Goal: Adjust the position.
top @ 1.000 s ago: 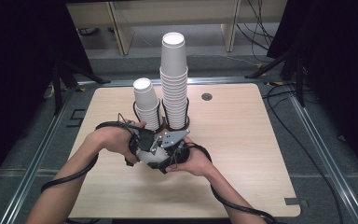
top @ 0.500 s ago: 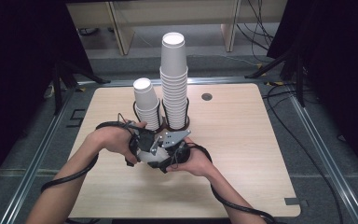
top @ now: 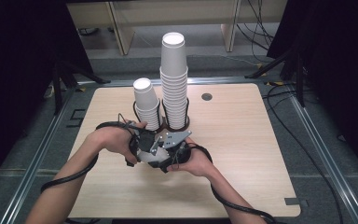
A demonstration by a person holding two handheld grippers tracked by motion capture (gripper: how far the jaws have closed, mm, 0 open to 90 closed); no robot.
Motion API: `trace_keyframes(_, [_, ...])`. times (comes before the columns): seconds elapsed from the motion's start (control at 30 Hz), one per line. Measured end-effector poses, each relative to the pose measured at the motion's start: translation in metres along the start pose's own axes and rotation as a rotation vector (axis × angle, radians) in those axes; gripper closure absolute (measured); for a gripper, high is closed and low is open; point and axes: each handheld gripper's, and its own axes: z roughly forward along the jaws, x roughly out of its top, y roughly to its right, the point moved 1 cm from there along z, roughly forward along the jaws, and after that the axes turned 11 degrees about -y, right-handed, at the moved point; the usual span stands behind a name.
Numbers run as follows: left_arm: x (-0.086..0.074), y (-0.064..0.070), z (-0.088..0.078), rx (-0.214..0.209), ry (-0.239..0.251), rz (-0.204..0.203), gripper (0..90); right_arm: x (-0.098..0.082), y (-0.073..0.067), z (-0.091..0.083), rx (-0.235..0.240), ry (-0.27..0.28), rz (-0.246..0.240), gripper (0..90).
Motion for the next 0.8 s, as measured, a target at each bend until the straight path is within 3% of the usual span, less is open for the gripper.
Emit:
trace_keyframes(0.03, [0.0,0.0,0.0,0.0,0.002,0.0,15.8,0.001,0.003,0.0,-0.01,0.014,-0.041,24.6])
trace_keyframes(0.07, [0.0,0.0,0.0,0.001,0.005,-0.001,15.8,0.0,0.003,0.0,-0.014,0.013,-0.048,24.8])
trace_keyframes(0.1, [0.0,0.0,0.0,0.005,0.008,-0.003,15.7,0.0,0.003,0.0,-0.017,0.013,-0.052,25.0])
trace_keyframes(0.13, [0.0,0.0,0.001,0.006,0.012,-0.006,15.6,-0.001,0.0,-0.001,-0.015,0.006,-0.014,25.2])
trace_keyframes(0.2, [-0.001,0.0,0.001,0.004,0.022,-0.014,15.0,-0.001,0.0,-0.002,-0.019,0.008,-0.018,25.2])
trace_keyframes(0.27, [-0.001,0.0,0.002,0.006,0.038,-0.018,14.4,-0.001,0.002,-0.002,-0.033,0.022,-0.059,25.2])
trace_keyframes(0.33, [-0.003,0.0,0.004,0.006,0.063,-0.031,13.7,-0.003,0.002,-0.003,-0.031,0.018,-0.057,25.2])
trace_keyframes(0.37, [-0.005,-0.001,0.005,0.013,0.083,-0.035,13.2,-0.004,0.001,-0.005,-0.036,0.012,-0.029,25.1])
trace_keyframes(0.4, [-0.006,0.0,0.005,0.015,0.108,-0.046,12.7,-0.004,0.003,-0.005,-0.039,0.026,-0.058,25.1])
trace_keyframes(0.47, [-0.009,0.0,0.006,0.015,0.152,-0.067,11.8,-0.007,0.001,-0.007,-0.043,0.039,-0.022,25.1])
trace_keyframes(0.53, [-0.013,0.0,0.008,0.023,0.192,-0.093,9.3,-0.008,0.002,-0.009,-0.052,0.057,-0.056,25.0])
trace_keyframes(0.7, [-0.025,0.002,0.013,0.028,0.294,-0.157,5.1,-0.014,0.004,-0.014,-0.066,0.068,-0.051,24.8])
trace_keyframes(0.8, [-0.034,0.003,0.016,0.018,0.389,-0.21,1.9,-0.019,0.005,-0.018,-0.074,0.073,-0.037,24.7])
